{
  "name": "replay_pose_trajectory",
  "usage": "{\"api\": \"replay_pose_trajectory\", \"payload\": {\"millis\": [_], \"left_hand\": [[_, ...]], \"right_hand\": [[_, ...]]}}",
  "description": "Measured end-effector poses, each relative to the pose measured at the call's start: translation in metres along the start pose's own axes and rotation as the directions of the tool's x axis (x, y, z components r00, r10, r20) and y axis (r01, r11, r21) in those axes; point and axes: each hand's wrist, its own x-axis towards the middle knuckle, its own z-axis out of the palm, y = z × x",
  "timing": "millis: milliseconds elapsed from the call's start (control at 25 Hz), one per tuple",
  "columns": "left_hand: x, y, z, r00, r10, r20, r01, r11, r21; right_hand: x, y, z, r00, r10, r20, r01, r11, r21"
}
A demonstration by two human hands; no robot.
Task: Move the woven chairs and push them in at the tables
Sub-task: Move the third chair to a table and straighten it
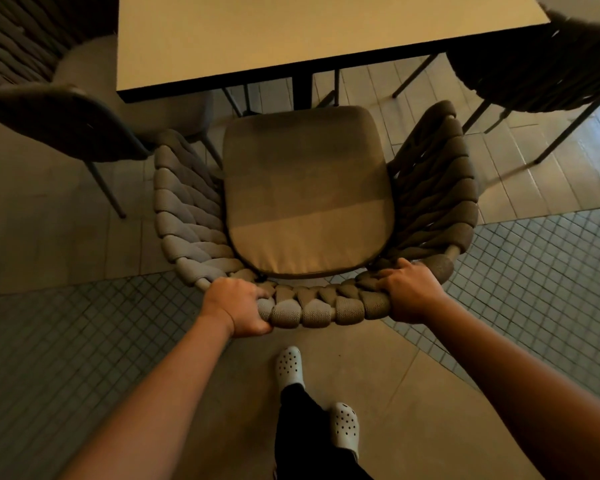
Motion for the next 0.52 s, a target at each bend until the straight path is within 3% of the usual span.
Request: {"api": "replay_pose_trajectory", "payload": {"millis": [120, 200, 240, 320, 400, 440, 520], "left_hand": [[0.001, 0.0, -0.007, 0.99, 0.077, 0.114, -0.076, 0.997, -0.012], [0.003, -0.006, -0.017, 0.97, 0.124, 0.211, -0.088, 0.981, -0.175], [0.005, -0.012, -0.021, 0.978, 0.097, 0.185, -0.046, 0.964, -0.263], [0.012, -0.028, -0.026, 0.994, -0.112, -0.007, 0.105, 0.951, -0.29], [0.016, -0.047, -0.028, 0.884, -0.436, -0.17, 0.353, 0.86, -0.367], [0.016, -0.056, -0.028, 0.806, -0.568, -0.166, 0.439, 0.762, -0.477], [0.019, -0.067, -0.028, 0.71, -0.703, -0.038, 0.491, 0.533, -0.689]], "right_hand": [[0.005, -0.003, -0.016, 0.961, 0.103, 0.256, -0.105, 0.994, -0.003], [0.008, 0.0, -0.035, 0.907, 0.168, 0.385, -0.273, 0.933, 0.236], [0.009, 0.006, -0.042, 0.906, 0.222, 0.36, -0.346, 0.879, 0.328], [0.011, 0.021, -0.049, 0.898, 0.428, 0.103, -0.436, 0.829, 0.35], [0.012, 0.042, -0.048, 0.76, 0.644, -0.089, -0.581, 0.734, 0.352], [0.012, 0.053, -0.045, 0.668, 0.742, -0.063, -0.649, 0.622, 0.439], [0.013, 0.075, -0.039, 0.531, 0.833, 0.157, -0.654, 0.285, 0.701]]}}
